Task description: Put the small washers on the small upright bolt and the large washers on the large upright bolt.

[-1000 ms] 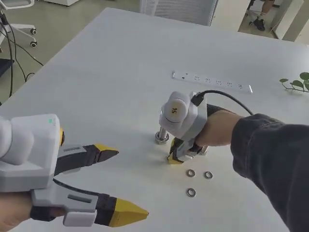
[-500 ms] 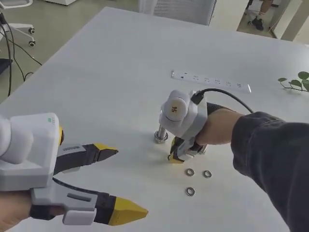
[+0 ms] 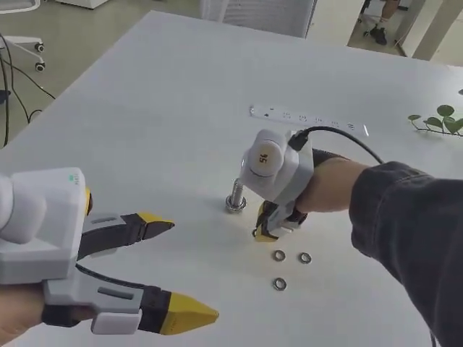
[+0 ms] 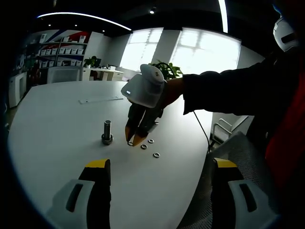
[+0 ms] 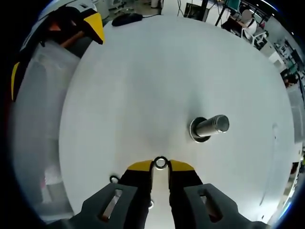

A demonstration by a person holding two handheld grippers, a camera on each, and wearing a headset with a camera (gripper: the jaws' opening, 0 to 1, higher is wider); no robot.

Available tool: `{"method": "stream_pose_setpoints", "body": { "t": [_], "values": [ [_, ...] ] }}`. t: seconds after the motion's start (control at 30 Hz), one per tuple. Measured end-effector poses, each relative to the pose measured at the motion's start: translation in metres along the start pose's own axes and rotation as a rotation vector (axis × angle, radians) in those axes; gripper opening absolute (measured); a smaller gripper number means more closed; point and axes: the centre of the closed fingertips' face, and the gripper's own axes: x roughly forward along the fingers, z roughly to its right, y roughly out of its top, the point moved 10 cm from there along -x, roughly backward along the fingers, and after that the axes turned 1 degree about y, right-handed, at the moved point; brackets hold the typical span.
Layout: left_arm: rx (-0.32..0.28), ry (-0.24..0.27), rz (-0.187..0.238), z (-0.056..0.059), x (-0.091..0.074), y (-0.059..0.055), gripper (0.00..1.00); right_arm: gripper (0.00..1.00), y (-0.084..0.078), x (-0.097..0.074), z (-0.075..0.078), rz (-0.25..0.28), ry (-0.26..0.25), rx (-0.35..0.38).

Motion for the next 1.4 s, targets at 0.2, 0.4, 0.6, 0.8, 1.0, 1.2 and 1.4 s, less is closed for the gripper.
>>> {"method": "stream_pose_setpoints", "body": {
  "t": [0.2,0.4,0.6,0.8,1.0,1.2,1.4],
  "values": [
    [0.006,-0.005,-0.002,0.001,0.002,0.001,0.87,0.13,-0.009,-0.008,-0.002,-0.007,-0.005,0.014],
    [0.013,-0.016,-0.001,0.003,0.005,0.004,0.87,0.13,-0.019,-0.015,-0.004,-0.013,-0.013,0.031],
    [0.019,-0.03,-0.007,0.004,0.008,0.004,0.87,0.13,-0.03,-0.021,-0.007,-0.016,-0.018,0.057],
    [0.026,-0.046,-0.009,0.007,0.011,0.005,0.87,0.13,-0.042,-0.026,-0.011,-0.014,-0.016,0.093],
    [0.033,-0.06,-0.014,0.009,0.014,0.006,0.87,0.13,-0.057,-0.034,-0.012,-0.02,-0.033,0.126],
    [0.04,-0.072,-0.019,0.011,0.016,0.006,0.87,0.13,-0.067,-0.042,-0.011,-0.02,-0.048,0.157],
    [0.042,-0.077,-0.02,0.012,0.017,0.006,0.87,0.13,-0.074,-0.05,-0.008,-0.019,-0.065,0.173]
  ]
}}
